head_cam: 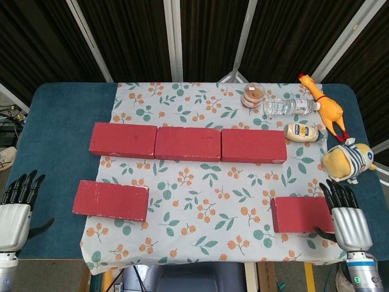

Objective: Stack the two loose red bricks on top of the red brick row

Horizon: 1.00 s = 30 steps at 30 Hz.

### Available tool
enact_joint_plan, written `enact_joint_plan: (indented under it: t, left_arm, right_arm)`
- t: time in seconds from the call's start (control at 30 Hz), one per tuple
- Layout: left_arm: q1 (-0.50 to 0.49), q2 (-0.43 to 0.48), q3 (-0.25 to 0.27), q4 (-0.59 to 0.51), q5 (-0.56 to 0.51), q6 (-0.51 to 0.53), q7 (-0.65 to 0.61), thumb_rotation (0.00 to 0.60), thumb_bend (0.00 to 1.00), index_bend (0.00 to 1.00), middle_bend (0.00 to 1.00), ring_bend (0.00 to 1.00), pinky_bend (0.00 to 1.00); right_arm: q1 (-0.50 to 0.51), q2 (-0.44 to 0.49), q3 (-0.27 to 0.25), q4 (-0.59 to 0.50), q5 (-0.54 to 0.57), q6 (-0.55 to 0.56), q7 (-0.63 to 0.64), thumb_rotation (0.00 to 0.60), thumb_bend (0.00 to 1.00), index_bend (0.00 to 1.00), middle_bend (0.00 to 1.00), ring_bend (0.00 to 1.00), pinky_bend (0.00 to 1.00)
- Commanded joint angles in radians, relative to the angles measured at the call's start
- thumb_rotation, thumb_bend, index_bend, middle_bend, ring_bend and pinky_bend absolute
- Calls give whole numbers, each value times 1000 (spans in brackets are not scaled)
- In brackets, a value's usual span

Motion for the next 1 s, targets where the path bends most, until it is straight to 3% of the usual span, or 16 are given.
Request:
enact_joint_plan:
  t: [0.03,0.4,1.0]
  left_arm:
    - [-1,-2,0,-1,-10,-9,3,600,8,0,0,0,108]
    - [-14,-7,-7,-1,-24,-35,17,600,7,0,0,0,108]
    - [-17,-15,-15,5,-31,-34,28,600,8,0,0,0,108]
  right_arm:
    - [15,26,-13,-3,35,-60,-20,600,56,0,0,0,0]
    - [83,52,-13,-20,183,-243,-120,600,56,0,0,0,0]
    - [187,4,13,-11,348,-357,-299,600,56,0,0,0,0]
